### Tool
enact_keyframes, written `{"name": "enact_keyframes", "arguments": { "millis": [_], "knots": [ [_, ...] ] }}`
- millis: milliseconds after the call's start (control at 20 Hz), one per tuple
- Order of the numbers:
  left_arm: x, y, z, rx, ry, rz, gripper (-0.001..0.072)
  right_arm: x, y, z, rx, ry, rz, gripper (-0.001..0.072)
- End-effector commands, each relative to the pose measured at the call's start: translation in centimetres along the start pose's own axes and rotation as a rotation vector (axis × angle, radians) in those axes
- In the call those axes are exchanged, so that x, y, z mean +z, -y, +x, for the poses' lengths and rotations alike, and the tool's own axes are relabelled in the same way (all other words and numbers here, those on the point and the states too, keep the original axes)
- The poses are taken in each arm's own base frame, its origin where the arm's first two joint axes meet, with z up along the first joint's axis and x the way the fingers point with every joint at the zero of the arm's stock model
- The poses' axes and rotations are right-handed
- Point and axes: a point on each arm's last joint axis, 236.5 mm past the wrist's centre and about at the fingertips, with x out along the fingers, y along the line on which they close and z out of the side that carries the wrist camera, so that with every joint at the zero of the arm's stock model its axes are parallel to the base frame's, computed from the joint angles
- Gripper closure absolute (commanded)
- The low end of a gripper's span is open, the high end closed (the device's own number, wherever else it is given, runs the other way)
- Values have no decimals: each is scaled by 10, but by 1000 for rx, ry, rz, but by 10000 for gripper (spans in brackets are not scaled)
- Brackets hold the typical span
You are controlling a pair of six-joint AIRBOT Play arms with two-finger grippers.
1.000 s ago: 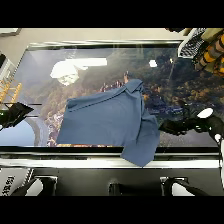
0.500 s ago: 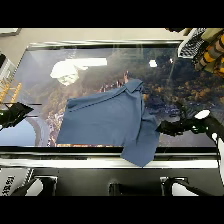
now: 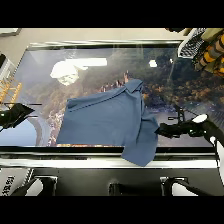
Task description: Fold the clothes and pants, and hang the long-sleeved shirts on hangers.
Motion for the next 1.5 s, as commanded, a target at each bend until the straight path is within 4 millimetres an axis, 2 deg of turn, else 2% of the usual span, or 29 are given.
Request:
{"name": "enact_keyframes", "arguments": {
  "millis": [0,50,100,250,450,800,950,1000,1050,1100,1150,1450],
  "knots": [
    [-24,-19,7,38,-83,-7,157,2,-3,1,16,13,4,596],
    [-38,-28,14,39,-117,-50,165,-1,-5,1,23,0,4,660],
    [-55,-34,23,34,-157,-84,210,-3,-6,1,28,-10,4,678],
    [-104,-51,47,34,-264,-124,210,-9,-11,1,47,-32,16,678],
    [-132,-62,68,37,-309,-169,210,-10,-16,0,70,-39,38,678],
    [-162,-53,99,31,-438,-112,210,-6,-24,0,105,-22,58,678],
    [-166,-51,108,39,-448,-91,211,-5,-26,-1,110,-19,60,678],
    [-164,-51,110,40,-440,-87,218,-4,-26,-1,112,-18,60,678],
    [-164,-50,111,39,-437,-86,261,-4,-26,-1,112,-18,60,678],
    [-165,-48,112,34,-440,-88,334,-4,-26,-1,112,-18,61,678],
    [-167,-47,112,32,-450,-86,357,-5,-27,-1,116,-20,62,678],
    [-180,-41,110,23,-504,-64,357,-11,-32,-2,136,-45,63,678]
  ]
}}
